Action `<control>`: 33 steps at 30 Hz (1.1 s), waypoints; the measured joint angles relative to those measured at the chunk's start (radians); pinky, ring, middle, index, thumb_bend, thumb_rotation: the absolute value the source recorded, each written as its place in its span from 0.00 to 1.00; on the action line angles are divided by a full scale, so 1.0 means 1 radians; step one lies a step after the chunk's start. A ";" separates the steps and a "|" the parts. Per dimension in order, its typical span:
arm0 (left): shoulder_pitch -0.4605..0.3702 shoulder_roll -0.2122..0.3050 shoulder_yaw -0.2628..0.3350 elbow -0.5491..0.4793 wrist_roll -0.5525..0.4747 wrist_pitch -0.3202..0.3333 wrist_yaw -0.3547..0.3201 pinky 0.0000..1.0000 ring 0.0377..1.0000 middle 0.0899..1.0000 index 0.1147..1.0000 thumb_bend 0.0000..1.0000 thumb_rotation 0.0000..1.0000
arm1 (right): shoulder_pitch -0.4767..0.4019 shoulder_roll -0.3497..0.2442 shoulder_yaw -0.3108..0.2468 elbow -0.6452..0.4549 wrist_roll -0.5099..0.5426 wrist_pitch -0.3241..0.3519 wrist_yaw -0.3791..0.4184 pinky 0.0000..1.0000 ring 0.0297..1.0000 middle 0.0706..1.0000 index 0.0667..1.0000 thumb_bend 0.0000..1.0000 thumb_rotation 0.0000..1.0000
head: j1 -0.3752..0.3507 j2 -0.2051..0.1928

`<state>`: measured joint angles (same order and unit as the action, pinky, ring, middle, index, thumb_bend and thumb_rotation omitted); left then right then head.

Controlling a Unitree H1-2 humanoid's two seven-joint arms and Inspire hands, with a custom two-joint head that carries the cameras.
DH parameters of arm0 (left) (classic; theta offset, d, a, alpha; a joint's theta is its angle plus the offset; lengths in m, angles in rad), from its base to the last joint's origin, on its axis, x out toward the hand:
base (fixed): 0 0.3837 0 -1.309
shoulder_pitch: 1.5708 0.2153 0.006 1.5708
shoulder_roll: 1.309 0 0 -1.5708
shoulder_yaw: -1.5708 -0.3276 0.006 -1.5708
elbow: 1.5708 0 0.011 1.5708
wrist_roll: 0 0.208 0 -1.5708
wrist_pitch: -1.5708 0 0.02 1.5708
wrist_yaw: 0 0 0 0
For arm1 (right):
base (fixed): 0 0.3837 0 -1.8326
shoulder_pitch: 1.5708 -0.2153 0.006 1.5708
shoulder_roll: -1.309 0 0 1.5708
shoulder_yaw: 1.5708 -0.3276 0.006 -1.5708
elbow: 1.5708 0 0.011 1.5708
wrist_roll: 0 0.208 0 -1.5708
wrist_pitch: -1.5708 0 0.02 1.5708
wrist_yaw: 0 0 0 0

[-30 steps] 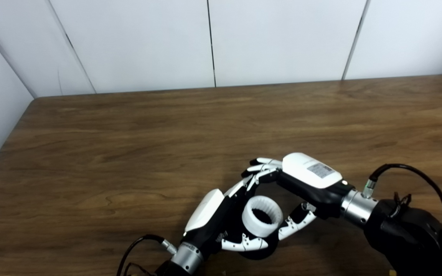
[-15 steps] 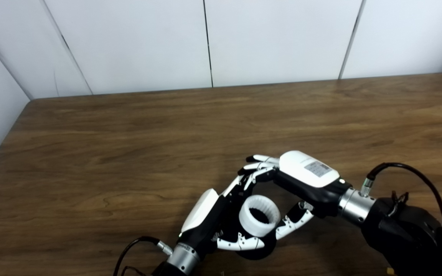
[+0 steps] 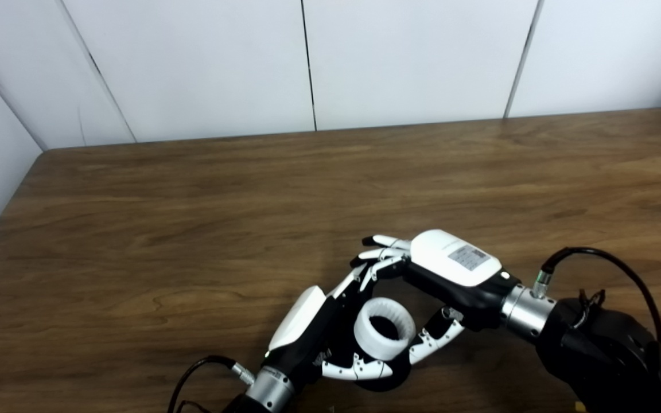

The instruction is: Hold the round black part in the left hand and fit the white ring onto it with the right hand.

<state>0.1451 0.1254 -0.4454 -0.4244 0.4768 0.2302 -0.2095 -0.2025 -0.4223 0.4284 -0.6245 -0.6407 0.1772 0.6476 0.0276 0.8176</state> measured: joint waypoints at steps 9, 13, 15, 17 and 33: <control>0.012 0.007 0.008 -0.049 0.043 0.047 -0.040 0.90 0.93 0.96 1.00 1.00 0.43 | -0.002 0.006 -0.002 -0.006 0.000 0.000 0.004 0.85 0.94 0.85 0.46 0.52 0.15 | 0.000 0.002; 0.030 0.017 0.038 -0.078 0.032 0.057 -0.068 0.87 0.92 0.96 1.00 1.00 0.39 | -0.003 0.013 -0.001 -0.009 -0.005 0.001 0.013 0.86 0.95 0.85 0.46 0.52 0.15 | -0.005 0.003; 0.041 0.021 0.072 -0.090 -0.010 0.066 -0.078 0.88 0.94 0.98 1.00 1.00 0.37 | -0.001 0.014 0.000 -0.010 -0.021 0.003 0.027 0.86 0.95 0.85 0.46 0.52 0.15 | -0.006 0.005; 0.043 0.028 0.089 -0.107 -0.031 0.073 -0.088 0.91 0.97 0.99 1.00 1.00 0.37 | -0.002 0.015 0.000 -0.017 -0.032 0.002 0.037 0.86 0.95 0.85 0.46 0.52 0.15 | -0.008 0.006; 0.076 0.065 0.114 -0.153 -0.053 0.107 -0.130 1.00 1.00 1.00 1.00 1.00 0.46 | 0.016 0.024 0.014 -0.059 -0.100 -0.046 0.098 0.89 0.96 0.85 0.46 0.52 0.15 | -0.008 0.018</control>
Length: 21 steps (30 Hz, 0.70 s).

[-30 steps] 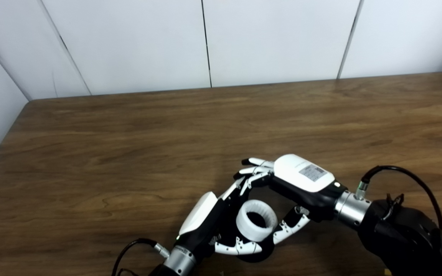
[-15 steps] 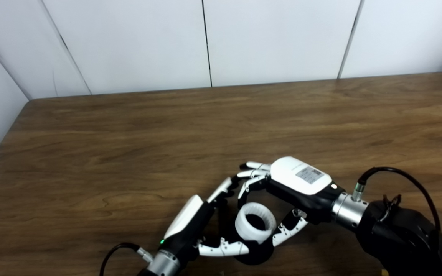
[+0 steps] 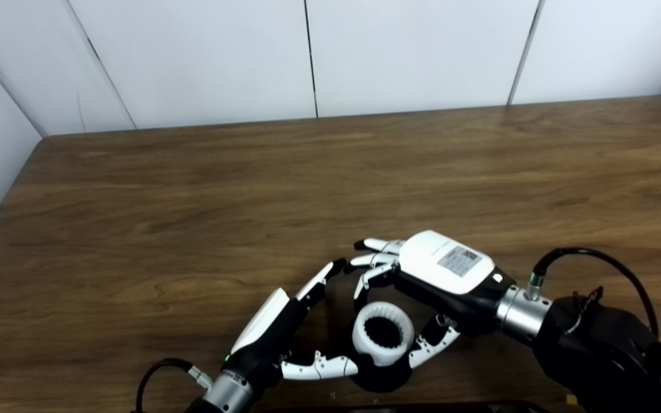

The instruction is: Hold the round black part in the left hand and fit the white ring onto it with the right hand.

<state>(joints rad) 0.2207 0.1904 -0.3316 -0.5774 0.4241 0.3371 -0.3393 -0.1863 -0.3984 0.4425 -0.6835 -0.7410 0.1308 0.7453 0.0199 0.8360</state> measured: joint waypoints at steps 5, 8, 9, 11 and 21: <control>0.000 0.000 0.000 0.000 0.003 0.000 0.000 1.00 1.00 1.00 1.00 1.00 0.45 | 0.009 0.003 0.012 0.000 -0.055 -0.045 0.004 0.88 0.95 0.85 0.46 0.52 0.15 | 0.000 0.006; 0.000 0.000 0.000 0.000 0.005 0.000 -0.001 1.00 1.00 1.00 1.00 1.00 0.45 | 0.009 0.006 0.015 0.000 -0.081 -0.088 -0.002 0.87 0.94 0.85 0.46 0.52 0.15 | -0.002 0.008; 0.000 0.000 0.000 0.000 0.005 0.001 -0.002 1.00 1.00 1.00 1.00 1.00 0.45 | 0.009 0.006 0.018 0.000 -0.100 -0.113 -0.012 0.87 0.94 0.85 0.46 0.52 0.15 | -0.003 0.008; -0.001 0.000 0.002 0.000 0.005 0.001 -0.004 1.00 1.00 1.00 1.00 1.00 0.45 | 0.009 0.006 0.030 0.001 -0.144 -0.168 -0.037 0.86 0.93 0.85 0.46 0.52 0.15 | -0.003 0.008; -0.002 -0.003 0.002 -0.001 0.010 0.004 -0.010 1.00 1.00 1.00 1.00 1.00 0.46 | 0.020 0.021 0.022 0.045 -0.211 -0.297 -0.140 0.88 0.94 0.85 0.46 0.52 0.15 | 0.003 0.009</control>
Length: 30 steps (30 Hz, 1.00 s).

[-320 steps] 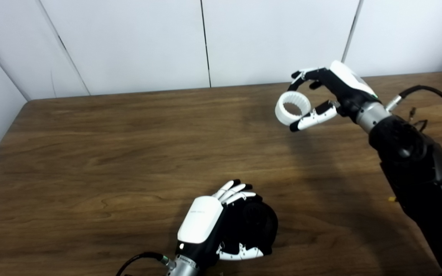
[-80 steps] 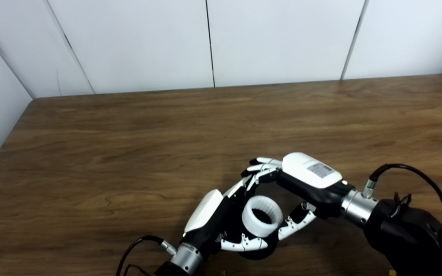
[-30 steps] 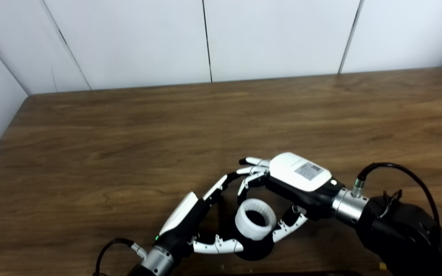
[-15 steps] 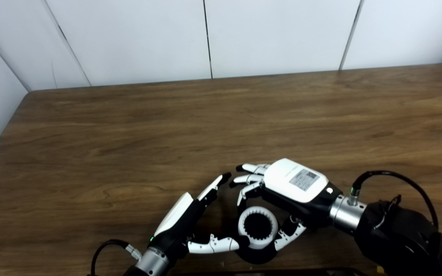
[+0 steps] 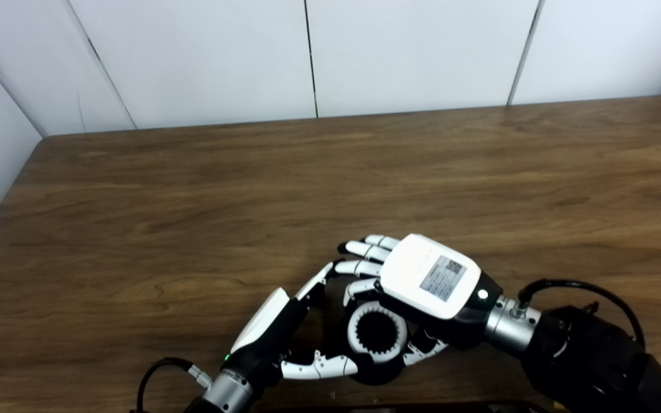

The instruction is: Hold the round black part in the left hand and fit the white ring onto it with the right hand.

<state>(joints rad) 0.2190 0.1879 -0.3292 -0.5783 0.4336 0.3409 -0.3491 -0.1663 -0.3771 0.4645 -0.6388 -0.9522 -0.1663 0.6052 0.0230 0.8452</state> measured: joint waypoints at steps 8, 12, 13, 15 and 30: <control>0.002 -0.001 0.000 -0.011 0.003 0.014 -0.003 1.00 1.00 1.00 1.00 1.00 0.47 | -0.003 0.014 -0.026 0.063 -0.007 0.008 0.006 0.87 0.96 0.89 0.76 0.92 0.33 | 0.008 0.000; 0.001 -0.002 0.001 -0.016 0.004 0.017 -0.002 1.00 1.00 1.00 1.00 1.00 0.45 | -0.005 0.015 -0.034 0.083 0.014 0.035 0.048 0.86 0.97 0.92 0.83 0.99 0.41 | 0.009 -0.003; 0.001 -0.003 0.001 -0.017 0.004 0.019 -0.002 1.00 1.00 1.00 1.00 1.00 0.45 | -0.006 0.016 -0.037 0.084 0.027 0.042 0.058 0.86 0.97 0.93 0.85 1.00 0.43 | 0.009 -0.003; 0.001 -0.005 0.002 -0.019 0.004 0.025 -0.002 1.00 1.00 1.00 1.00 1.00 0.45 | -0.007 0.020 -0.044 0.090 0.053 0.073 0.085 0.87 0.98 0.96 0.90 1.00 0.45 | 0.011 -0.003; 0.008 -0.034 0.057 0.026 -0.045 -0.046 0.052 0.93 1.00 1.00 1.00 1.00 0.50 | 0.063 0.116 -0.276 0.177 0.467 0.331 0.065 0.89 1.00 1.00 1.00 1.00 0.66 | 0.017 -0.023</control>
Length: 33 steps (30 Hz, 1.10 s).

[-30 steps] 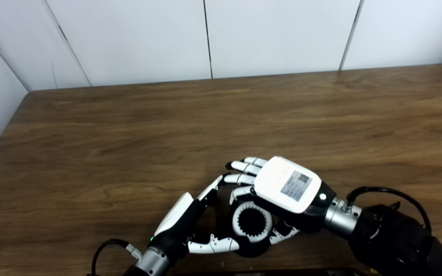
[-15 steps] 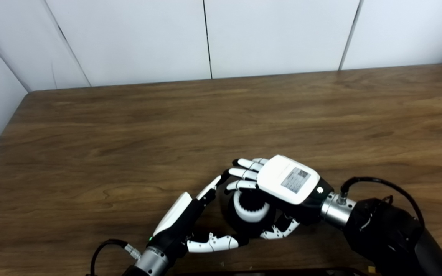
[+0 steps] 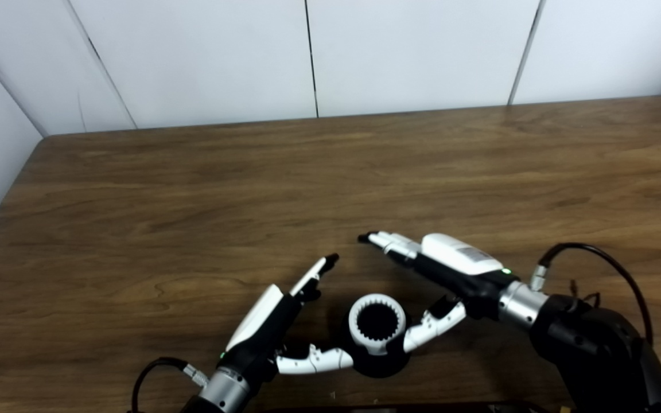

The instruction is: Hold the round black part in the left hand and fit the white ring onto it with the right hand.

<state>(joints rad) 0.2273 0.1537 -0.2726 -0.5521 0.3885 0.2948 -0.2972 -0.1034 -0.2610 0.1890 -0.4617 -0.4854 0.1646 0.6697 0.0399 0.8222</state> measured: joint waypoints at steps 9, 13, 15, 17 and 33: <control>0.022 -0.017 0.076 0.075 -0.123 -0.093 0.125 0.95 1.00 1.00 1.00 0.99 0.59 | 0.053 0.075 -0.161 0.094 0.356 0.131 -0.109 0.88 1.00 1.00 1.00 1.00 0.75 | 0.000 -0.006; 0.023 -0.018 0.076 0.090 -0.129 -0.110 0.153 0.96 0.99 1.00 1.00 0.98 0.64 | 0.078 0.077 -0.171 0.100 0.427 0.144 -0.146 0.84 0.98 1.00 1.00 1.00 0.81 | 0.002 -0.006; 0.024 -0.018 0.076 0.091 -0.136 -0.116 0.169 0.94 0.98 1.00 1.00 0.95 0.71 | 0.083 0.082 -0.173 0.099 0.447 0.161 -0.169 0.85 0.99 1.00 1.00 1.00 0.79 | 0.002 -0.003; 0.025 -0.018 0.076 0.096 -0.140 -0.117 0.177 0.93 0.98 1.00 1.00 0.91 0.76 | 0.085 0.097 -0.187 0.095 0.490 0.198 -0.191 0.88 1.00 1.00 1.00 1.00 0.78 | 0.002 -0.005; 0.035 -0.025 0.146 0.121 -0.339 -0.144 0.304 1.00 1.00 1.00 1.00 0.75 1.00 | 0.114 0.161 -0.212 0.065 0.640 0.253 -0.361 1.00 1.00 1.00 1.00 0.62 0.98 | 0.002 0.002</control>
<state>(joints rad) 0.2625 0.1284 -0.1265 -0.4306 0.0499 0.1508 0.0067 0.0107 -0.1002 -0.0228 -0.3971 0.1551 0.4178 0.3084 0.0414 0.8237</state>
